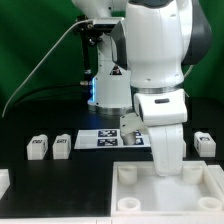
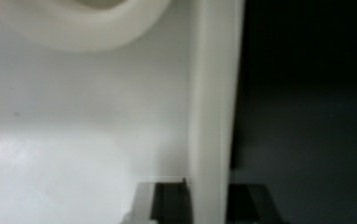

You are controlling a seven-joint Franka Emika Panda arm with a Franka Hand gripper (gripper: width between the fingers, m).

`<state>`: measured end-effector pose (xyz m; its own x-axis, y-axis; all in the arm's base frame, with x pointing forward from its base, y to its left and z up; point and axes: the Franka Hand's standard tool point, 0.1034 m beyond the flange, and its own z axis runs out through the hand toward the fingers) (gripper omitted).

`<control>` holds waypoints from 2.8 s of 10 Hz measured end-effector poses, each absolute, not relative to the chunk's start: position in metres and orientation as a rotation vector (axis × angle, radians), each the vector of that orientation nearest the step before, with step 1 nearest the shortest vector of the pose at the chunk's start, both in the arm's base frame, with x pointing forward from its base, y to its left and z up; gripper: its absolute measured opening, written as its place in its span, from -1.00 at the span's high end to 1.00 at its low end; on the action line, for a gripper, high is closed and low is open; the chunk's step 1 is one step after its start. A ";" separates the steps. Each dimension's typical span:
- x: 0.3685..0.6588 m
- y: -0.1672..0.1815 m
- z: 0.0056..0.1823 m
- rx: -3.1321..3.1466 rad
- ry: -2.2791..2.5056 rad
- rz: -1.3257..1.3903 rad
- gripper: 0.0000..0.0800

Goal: Assemble one leg

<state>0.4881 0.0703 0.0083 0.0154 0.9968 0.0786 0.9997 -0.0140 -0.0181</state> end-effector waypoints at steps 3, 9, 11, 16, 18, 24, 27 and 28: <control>0.491 0.075 0.005 -2.176 -2.150 -0.054 0.84; 0.491 0.075 0.005 -2.201 -2.126 -0.055 -0.15; 0.492 0.075 0.005 -2.203 -2.126 -0.058 -0.45; 0.492 0.074 0.005 -2.204 -2.125 -0.059 -0.62; 0.492 0.074 0.005 -2.205 -2.125 -0.059 -0.62; 0.467 0.111 0.055 -2.687 -1.543 -0.064 -0.62; 0.453 0.166 0.064 -2.926 -0.951 -0.066 -0.62; 0.451 0.174 0.064 -2.970 -0.755 -0.057 -0.62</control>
Offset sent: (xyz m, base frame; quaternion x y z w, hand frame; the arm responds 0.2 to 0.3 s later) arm 0.0317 0.0373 -0.0057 -0.0411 0.0270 -0.0025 0.9988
